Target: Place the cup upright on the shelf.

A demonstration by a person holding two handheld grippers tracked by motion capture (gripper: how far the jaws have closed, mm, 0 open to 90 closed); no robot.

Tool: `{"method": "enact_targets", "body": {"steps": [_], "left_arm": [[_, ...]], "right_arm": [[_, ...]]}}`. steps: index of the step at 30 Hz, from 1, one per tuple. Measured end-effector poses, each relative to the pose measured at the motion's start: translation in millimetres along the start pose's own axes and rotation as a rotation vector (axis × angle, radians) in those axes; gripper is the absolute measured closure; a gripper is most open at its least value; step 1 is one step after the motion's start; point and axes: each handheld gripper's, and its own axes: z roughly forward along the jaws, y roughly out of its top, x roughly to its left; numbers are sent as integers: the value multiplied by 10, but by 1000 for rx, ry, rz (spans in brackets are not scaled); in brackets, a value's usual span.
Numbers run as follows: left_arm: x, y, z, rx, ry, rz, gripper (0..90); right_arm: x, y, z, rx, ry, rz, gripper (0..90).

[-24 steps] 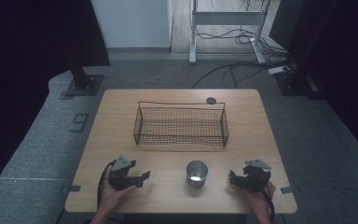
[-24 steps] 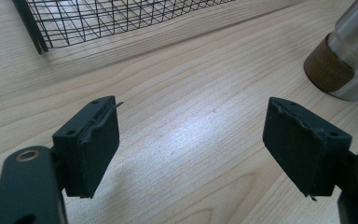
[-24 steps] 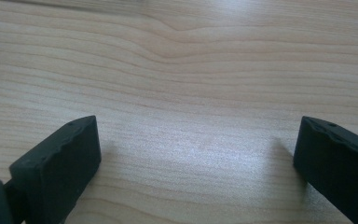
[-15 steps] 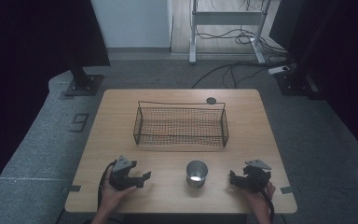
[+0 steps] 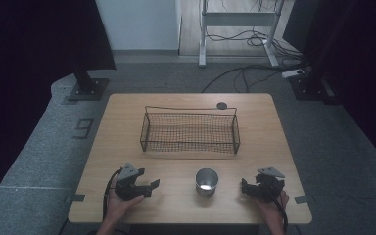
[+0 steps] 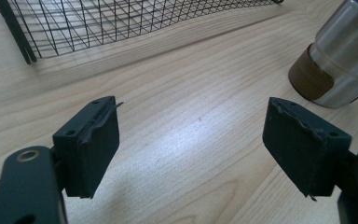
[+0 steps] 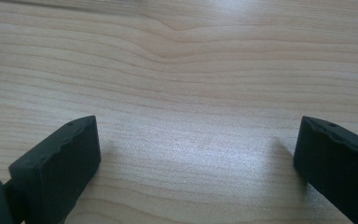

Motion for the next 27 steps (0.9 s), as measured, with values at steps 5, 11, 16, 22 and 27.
{"method": "enact_targets", "body": {"steps": [5,11,16,22,27], "left_arm": [[-17,28,-5,-9,2,6,188],[-98,87,5,-14,-14,24,186],[-155,155,8,-18,-26,22,184],[-255,250,38,-21,-41,40,180],[-322,316,65,-20,-65,46,178]], "right_arm": [[-3,2,2,1,1,-1,4],[-5,6,4,2,1,1,5],[-6,3,1,-1,0,3,12],[-8,0,-2,-4,-3,3,17],[-8,0,-2,-4,-3,4,18]]}}
